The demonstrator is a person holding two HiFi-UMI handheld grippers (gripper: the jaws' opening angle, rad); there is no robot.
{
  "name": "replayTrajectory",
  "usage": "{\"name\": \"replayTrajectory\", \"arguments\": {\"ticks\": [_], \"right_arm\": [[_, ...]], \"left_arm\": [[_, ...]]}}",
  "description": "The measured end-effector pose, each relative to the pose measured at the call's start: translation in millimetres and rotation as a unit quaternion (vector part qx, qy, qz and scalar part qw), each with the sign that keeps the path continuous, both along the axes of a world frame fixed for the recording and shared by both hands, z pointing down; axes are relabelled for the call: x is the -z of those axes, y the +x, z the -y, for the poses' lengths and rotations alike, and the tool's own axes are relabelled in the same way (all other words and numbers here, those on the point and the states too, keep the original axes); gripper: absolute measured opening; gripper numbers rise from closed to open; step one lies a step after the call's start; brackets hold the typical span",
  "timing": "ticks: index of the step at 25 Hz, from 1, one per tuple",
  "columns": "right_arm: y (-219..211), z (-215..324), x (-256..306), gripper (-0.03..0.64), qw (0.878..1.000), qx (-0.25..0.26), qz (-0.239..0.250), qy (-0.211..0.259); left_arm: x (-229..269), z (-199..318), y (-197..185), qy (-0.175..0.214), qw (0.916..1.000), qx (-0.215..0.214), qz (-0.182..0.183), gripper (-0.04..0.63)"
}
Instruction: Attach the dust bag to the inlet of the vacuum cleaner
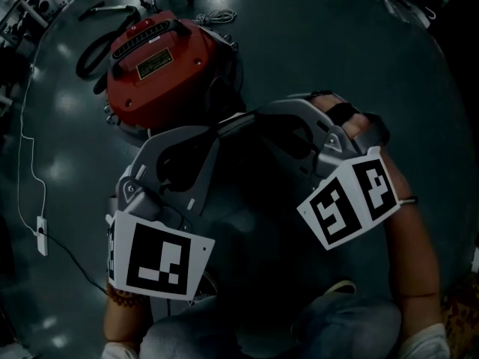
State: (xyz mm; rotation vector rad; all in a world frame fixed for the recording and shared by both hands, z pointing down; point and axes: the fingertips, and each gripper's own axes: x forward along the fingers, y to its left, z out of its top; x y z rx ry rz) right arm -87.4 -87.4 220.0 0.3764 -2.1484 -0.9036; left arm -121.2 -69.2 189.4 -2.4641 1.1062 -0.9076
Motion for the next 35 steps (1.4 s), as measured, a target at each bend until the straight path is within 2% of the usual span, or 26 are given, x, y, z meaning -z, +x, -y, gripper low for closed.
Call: {"name": "replayTrajectory", "arguments": {"ticks": [4,8,13,18,35], "right_arm": [[-2,-9,4,0.066,1.0,0.006,0.019,-0.016],[-3,-17,8,0.02,0.997,-0.002,0.061,-0.04],[-3,-27,11,0.012,0.989,-0.019,0.116,-0.089],[-5,-25,14,0.011,0.981,-0.031,0.156,-0.113],[-8,-25,12,0.011,0.979,-0.033,0.163,-0.116]], "left_arm": [[-2,-8,4,-0.001,1.0,-0.004,0.008,0.006],[1,-12,5,0.006,1.0,0.006,0.0,0.004],[3,-19,5,0.002,0.9997,0.023,-0.01,0.003],[3,-22,8,-0.005,0.9991,0.035,-0.024,0.003],[-4,-16,7,-0.011,0.9987,0.044,-0.022,0.003]]}}
